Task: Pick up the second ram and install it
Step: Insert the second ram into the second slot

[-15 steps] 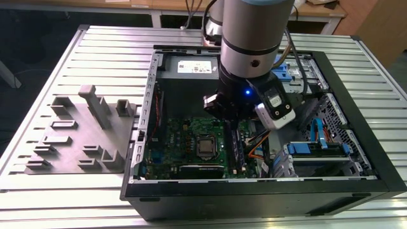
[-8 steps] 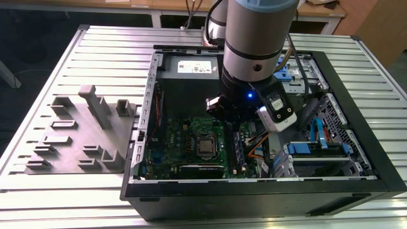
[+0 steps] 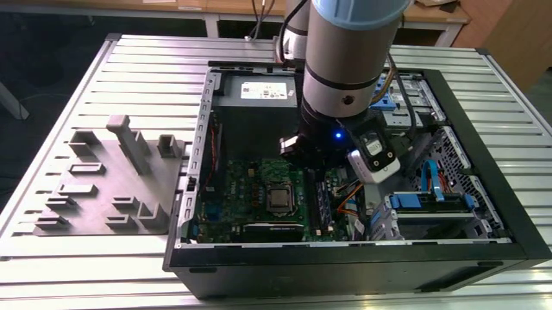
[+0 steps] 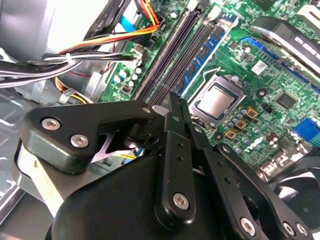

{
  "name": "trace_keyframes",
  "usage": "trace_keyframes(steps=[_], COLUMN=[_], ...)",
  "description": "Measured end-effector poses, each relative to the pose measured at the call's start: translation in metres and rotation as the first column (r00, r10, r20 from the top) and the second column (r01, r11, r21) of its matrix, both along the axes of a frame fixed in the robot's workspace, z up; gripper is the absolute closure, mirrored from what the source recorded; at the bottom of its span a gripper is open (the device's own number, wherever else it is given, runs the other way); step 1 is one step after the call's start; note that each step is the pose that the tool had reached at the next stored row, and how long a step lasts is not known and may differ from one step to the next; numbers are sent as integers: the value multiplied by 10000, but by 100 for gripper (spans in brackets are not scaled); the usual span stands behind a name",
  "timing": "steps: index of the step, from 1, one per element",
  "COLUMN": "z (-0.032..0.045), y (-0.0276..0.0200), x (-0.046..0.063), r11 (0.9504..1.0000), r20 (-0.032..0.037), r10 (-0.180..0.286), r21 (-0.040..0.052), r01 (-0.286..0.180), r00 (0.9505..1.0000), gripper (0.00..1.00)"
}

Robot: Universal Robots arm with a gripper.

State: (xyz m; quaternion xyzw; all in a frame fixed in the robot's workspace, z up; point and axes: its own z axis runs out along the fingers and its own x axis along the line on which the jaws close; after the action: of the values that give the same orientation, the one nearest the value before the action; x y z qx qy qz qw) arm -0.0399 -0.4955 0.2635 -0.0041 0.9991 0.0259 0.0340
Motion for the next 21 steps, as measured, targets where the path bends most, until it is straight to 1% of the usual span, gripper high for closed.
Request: trace_keyframes(steps=[6,12,15,18,19,21], z=[-81,-138,-157,-160,-162,-164], y=[-3,-3,-2,-3,-3,-2], x=[7,9,12,11,12,12], r11=[10000,10000,10000,10000,10000,10000], r20=[-4,-8,-8,-9,-9,-9], r10=[-7,-7,-7,-7,-7,-6], r21=[-1,1,1,-1,21,100], r01=[7,7,7,7,7,6], r00=[10000,10000,10000,10000,10000,10000], gripper=[91,91,91,91,91,91])
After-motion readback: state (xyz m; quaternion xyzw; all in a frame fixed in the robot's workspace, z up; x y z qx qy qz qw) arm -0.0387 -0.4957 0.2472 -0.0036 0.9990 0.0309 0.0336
